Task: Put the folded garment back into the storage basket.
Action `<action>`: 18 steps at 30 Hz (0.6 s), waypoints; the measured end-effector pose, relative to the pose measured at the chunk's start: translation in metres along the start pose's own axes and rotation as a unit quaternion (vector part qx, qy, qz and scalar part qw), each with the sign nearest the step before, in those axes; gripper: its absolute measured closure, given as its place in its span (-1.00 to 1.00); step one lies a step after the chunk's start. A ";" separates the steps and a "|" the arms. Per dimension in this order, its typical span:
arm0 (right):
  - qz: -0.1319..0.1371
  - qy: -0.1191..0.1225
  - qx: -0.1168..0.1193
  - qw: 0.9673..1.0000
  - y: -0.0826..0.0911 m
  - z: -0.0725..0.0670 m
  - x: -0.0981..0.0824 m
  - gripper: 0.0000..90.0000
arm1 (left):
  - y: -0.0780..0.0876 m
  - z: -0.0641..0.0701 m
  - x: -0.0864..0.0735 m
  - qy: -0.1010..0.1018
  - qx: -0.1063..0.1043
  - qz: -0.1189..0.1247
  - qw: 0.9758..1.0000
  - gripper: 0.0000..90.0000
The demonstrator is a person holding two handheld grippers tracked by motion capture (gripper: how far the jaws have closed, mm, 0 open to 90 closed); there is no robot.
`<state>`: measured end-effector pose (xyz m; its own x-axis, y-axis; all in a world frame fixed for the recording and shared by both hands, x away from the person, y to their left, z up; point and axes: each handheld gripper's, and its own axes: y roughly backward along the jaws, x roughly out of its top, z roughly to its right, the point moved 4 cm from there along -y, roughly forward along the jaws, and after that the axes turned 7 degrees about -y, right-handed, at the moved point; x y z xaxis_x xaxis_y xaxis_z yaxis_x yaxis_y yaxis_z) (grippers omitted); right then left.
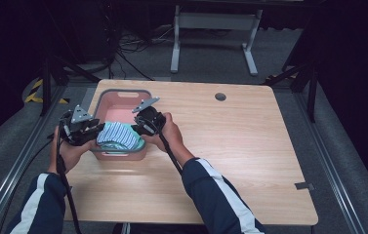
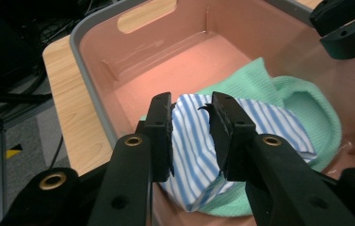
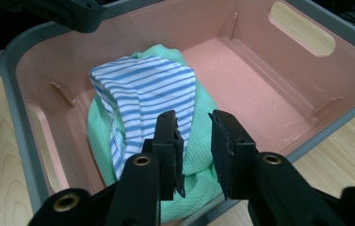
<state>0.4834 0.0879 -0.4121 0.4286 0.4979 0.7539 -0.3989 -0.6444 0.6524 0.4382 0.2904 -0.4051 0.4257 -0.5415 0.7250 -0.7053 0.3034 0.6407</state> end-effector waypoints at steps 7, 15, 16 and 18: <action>0.001 -0.001 -0.003 1.000 0.005 0.003 -0.002 0.51 | 0.000 0.006 0.004 0.004 -0.007 0.014 1.000 0.54; 0.003 0.002 -0.021 1.000 0.019 0.012 -0.007 0.32 | 0.001 0.020 0.014 0.005 -0.012 0.032 0.999 0.46; 0.004 0.004 -0.024 1.000 0.021 0.014 -0.007 0.29 | 0.001 0.022 0.016 0.003 -0.013 0.031 0.999 0.45; 0.003 0.004 -0.026 1.000 0.023 0.015 -0.008 0.26 | 0.001 0.024 0.017 -0.002 -0.012 0.032 0.999 0.42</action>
<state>0.4828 0.0608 -0.4042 0.4191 0.4995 0.7582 -0.4436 -0.6160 0.6510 0.4312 0.2624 -0.3979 0.3771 -0.5239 0.7638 -0.7174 0.3563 0.5986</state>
